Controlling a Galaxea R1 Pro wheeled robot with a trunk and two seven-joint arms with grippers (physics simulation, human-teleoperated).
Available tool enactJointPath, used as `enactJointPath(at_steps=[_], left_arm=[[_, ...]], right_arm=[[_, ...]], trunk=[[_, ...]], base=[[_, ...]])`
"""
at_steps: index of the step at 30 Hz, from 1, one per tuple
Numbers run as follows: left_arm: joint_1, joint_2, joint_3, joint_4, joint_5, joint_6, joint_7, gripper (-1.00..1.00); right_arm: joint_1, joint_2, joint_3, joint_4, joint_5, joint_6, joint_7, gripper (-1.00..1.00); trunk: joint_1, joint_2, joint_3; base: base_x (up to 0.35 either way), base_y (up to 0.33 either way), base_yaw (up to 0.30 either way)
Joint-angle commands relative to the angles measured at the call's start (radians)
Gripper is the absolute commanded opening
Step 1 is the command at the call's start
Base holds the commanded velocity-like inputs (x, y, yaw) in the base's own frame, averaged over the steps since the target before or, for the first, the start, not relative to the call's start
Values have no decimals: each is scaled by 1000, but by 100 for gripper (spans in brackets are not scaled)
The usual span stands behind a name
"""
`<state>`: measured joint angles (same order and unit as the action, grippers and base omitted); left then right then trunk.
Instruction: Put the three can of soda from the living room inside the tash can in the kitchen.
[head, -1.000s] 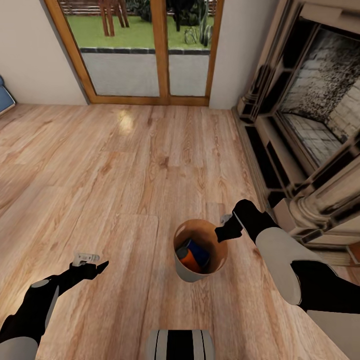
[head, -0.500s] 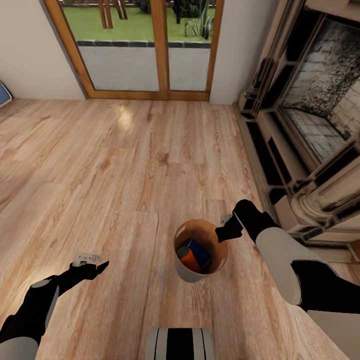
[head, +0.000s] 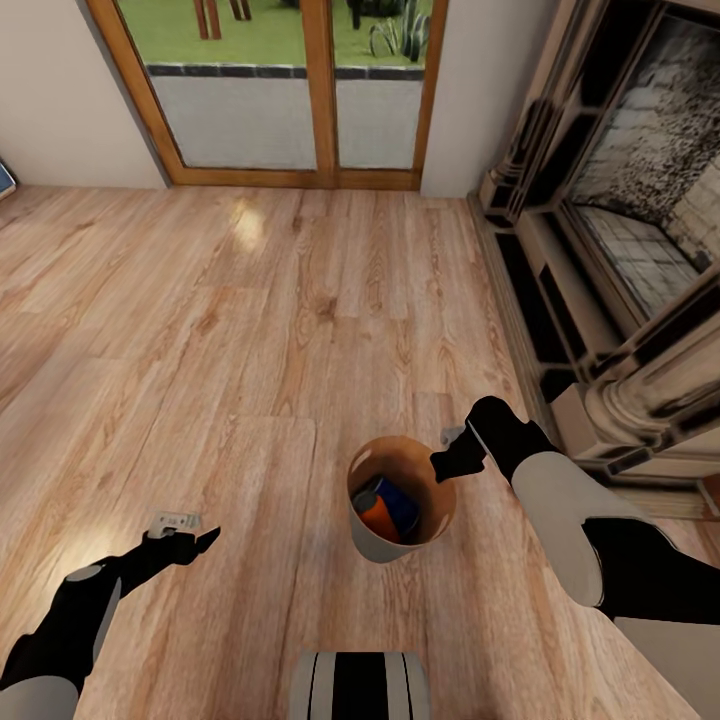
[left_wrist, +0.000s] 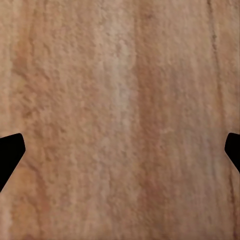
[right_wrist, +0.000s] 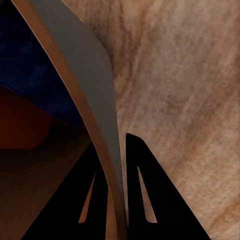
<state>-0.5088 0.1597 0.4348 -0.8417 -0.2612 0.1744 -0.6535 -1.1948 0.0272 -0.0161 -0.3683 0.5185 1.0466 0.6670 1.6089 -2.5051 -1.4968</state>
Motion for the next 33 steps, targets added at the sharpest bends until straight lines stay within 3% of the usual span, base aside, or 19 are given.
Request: enactJointPath(at_steps=[1, 6, 26, 27, 33], left_arm=[[0, 0, 0, 1, 0, -2, 0, 100], [0, 0, -1, 5, -1, -6, -1, 100], [0, 0, -1, 6, 0, -7, -1, 100], [0, 0, -1, 6, 0, -8, -1, 100], [0, 0, -1, 6, 0, -9, -1, 100]], right_arm=[[9, 0, -7, -1, -23, 1, 3, -100], [10, 0, -8, -3, -23, 1, 3, -100], [10, 1, -7, -3, -23, 1, 3, -100], [10, 0, -7, -3, -22, 1, 2, 100], [11, 0, -8, -3, -22, 1, 3, 100]], trunk=[[1, 0, 0], [2, -1, -12], [2, -1, -12], [2, -1, -12], [2, -1, -12]], base=[[0, 0, 0], [0, 0, 0], [0, 0, 0], [0, 0, 0], [0, 0, 0]])
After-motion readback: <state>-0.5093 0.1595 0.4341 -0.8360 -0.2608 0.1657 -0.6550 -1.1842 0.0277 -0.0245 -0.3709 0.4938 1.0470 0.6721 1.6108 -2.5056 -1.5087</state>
